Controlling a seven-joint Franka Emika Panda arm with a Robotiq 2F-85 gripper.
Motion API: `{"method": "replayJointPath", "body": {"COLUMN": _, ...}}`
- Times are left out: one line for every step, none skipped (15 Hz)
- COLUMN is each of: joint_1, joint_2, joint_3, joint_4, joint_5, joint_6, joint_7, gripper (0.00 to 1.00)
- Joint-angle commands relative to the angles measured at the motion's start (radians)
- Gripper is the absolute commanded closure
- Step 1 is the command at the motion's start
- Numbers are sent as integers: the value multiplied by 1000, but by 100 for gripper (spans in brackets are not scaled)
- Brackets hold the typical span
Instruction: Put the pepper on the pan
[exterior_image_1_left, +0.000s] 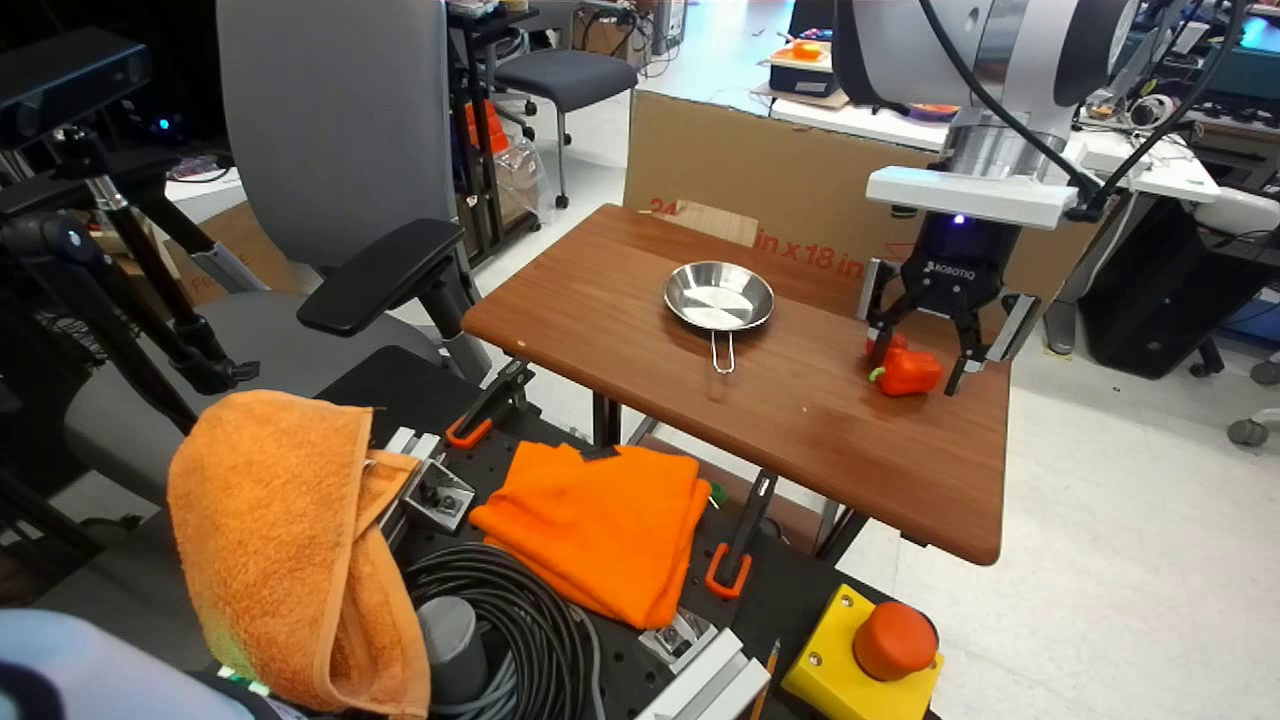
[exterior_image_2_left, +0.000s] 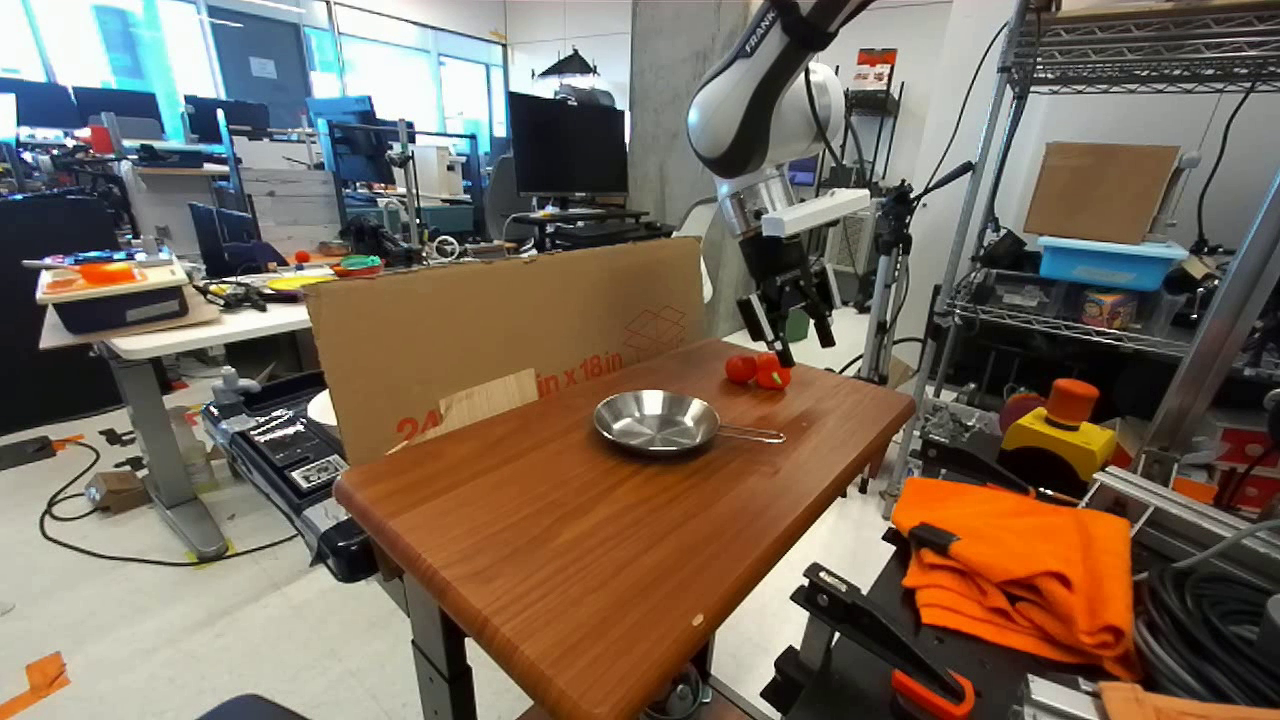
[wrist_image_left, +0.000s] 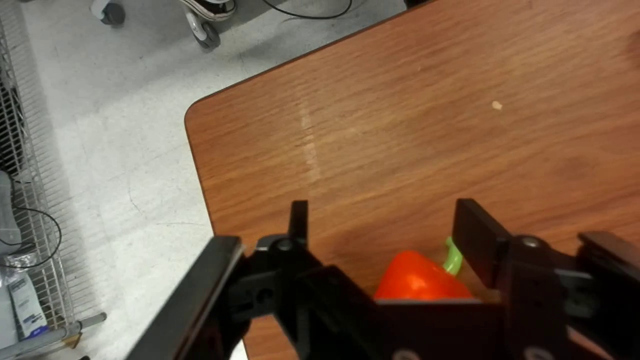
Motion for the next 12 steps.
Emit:
{"method": "replayJointPath", "body": {"joint_1": -14, "joint_2": 12, "joint_3": 11, "joint_4": 35, "joint_5": 13, "joint_6": -45, "joint_7": -26, "gripper": 55}}
{"method": "replayJointPath", "body": {"joint_1": -14, "joint_2": 12, "joint_3": 10, "joint_4": 34, "joint_5": 13, "joint_6": -45, "joint_7": -26, "gripper": 63}}
{"method": "replayJointPath", "body": {"joint_1": -14, "joint_2": 13, "joint_3": 11, "joint_4": 36, "joint_5": 13, "joint_6": -46, "joint_7": -25, "gripper": 70}}
{"method": "replayJointPath", "body": {"joint_1": -14, "joint_2": 13, "joint_3": 10, "joint_4": 35, "joint_5": 13, "joint_6": -47, "joint_7": -26, "gripper": 73}}
{"method": "replayJointPath", "body": {"joint_1": -14, "joint_2": 13, "joint_3": 10, "joint_4": 36, "joint_5": 12, "joint_6": -45, "joint_7": -27, "gripper": 36}}
{"method": "replayJointPath", "body": {"joint_1": -15, "joint_2": 13, "joint_3": 10, "joint_4": 36, "joint_5": 12, "joint_6": -46, "joint_7": -27, "gripper": 40}}
{"method": "replayJointPath", "body": {"joint_1": -15, "joint_2": 13, "joint_3": 11, "joint_4": 37, "joint_5": 13, "joint_6": -47, "joint_7": -29, "gripper": 39}}
{"method": "replayJointPath", "body": {"joint_1": -16, "joint_2": 12, "joint_3": 12, "joint_4": 36, "joint_5": 13, "joint_6": -48, "joint_7": -32, "gripper": 34}}
{"method": "replayJointPath", "body": {"joint_1": -18, "joint_2": 11, "joint_3": 13, "joint_4": 36, "joint_5": 15, "joint_6": -47, "joint_7": -36, "gripper": 26}}
{"method": "replayJointPath", "body": {"joint_1": -18, "joint_2": 8, "joint_3": 12, "joint_4": 33, "joint_5": 15, "joint_6": -42, "joint_7": -35, "gripper": 19}}
{"method": "replayJointPath", "body": {"joint_1": -17, "joint_2": 5, "joint_3": 11, "joint_4": 30, "joint_5": 12, "joint_6": -34, "joint_7": -37, "gripper": 11}}
{"method": "replayJointPath", "body": {"joint_1": -20, "joint_2": 1, "joint_3": 11, "joint_4": 28, "joint_5": 14, "joint_6": -28, "joint_7": -40, "gripper": 5}}
